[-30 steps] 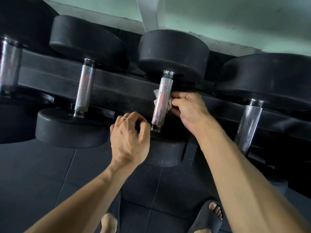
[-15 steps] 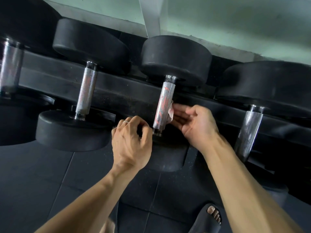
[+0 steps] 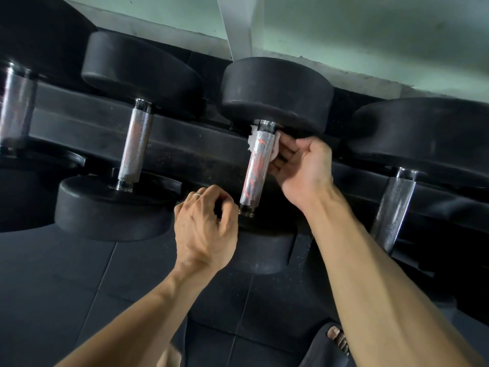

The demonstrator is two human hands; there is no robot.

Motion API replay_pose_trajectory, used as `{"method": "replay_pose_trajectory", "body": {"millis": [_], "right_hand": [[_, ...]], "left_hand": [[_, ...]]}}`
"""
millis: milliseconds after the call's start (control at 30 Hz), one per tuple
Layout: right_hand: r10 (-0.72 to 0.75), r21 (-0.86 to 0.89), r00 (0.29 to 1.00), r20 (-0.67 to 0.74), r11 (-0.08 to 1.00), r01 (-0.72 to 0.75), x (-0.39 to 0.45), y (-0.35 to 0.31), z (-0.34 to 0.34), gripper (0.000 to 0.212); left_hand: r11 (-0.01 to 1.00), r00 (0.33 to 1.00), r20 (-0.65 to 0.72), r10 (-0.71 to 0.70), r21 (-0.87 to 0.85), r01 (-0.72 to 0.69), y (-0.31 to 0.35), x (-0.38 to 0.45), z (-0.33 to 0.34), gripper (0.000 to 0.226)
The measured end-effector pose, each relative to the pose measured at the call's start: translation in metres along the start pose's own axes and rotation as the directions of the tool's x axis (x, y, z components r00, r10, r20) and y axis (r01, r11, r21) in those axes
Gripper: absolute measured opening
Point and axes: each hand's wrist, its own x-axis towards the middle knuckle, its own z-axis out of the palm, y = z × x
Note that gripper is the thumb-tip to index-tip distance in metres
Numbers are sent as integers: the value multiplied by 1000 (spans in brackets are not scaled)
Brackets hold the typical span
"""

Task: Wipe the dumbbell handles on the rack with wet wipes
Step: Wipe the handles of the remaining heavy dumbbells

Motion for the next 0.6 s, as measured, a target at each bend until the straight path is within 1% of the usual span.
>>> {"method": "replay_pose_trajectory", "body": {"millis": [33, 100, 133, 167, 200, 267, 300, 333, 367, 433, 500, 533, 567, 600], "right_hand": [[24, -81, 1000, -19, 996, -26, -2, 5, -4, 43], [124, -268, 992, -36, 955, -130, -12, 15, -15, 47], [174, -318, 984, -41, 931, -178, -17, 17, -19, 50], [197, -318, 980, -30, 928, -196, -19, 16, -21, 51], [184, -258, 983, 2, 950, -178, -18, 13, -20, 53], [106, -37, 993, 47, 994, -104, -7, 3, -13, 53], [84, 11, 996, 43, 996, -84, -2, 0, -9, 52], [84, -21, 996, 34, 996, -83, 0, 1, -8, 52], [107, -103, 994, 18, 989, -105, -3, 5, -10, 52], [195, -267, 981, -16, 944, -192, -13, 13, -19, 55], [268, -367, 962, -47, 891, -267, -20, 12, -24, 59], [279, -371, 959, -48, 886, -277, -19, 8, -21, 61], [255, -323, 966, -33, 912, -252, -15, 4, -18, 62], [204, -227, 979, -16, 953, -202, -10, 0, -14, 64]], "left_hand": [[1000, 1000, 3, 1, -1, -1, 0, 0, 0, 39], [1000, 1000, -1, 3, -4, -3, 0, 0, -1, 39], [1000, 1000, -2, 2, -3, -2, 0, 0, -1, 39], [1000, 1000, -3, 0, -1, 0, 0, 0, -1, 39], [1000, 1000, -3, -3, 2, 3, 0, 0, -1, 39], [1000, 1000, -1, -8, 3, 8, 0, 0, 0, 40], [1000, 1000, -1, -7, 2, 7, 0, 0, 0, 40], [1000, 1000, 2, -7, 1, 7, 0, 0, 0, 40], [1000, 1000, 5, -9, -1, 9, 0, 0, 1, 40], [1000, 1000, 3, -10, 1, 10, -1, 0, 0, 39], [1000, 1000, -6, -9, 0, 9, -1, 0, 0, 37], [1000, 1000, -7, -8, -1, 8, -1, 0, 1, 37], [1000, 1000, -3, -8, -1, 8, -1, 0, 1, 36], [1000, 1000, 1, -6, -1, 6, -1, 0, 1, 37]]}}
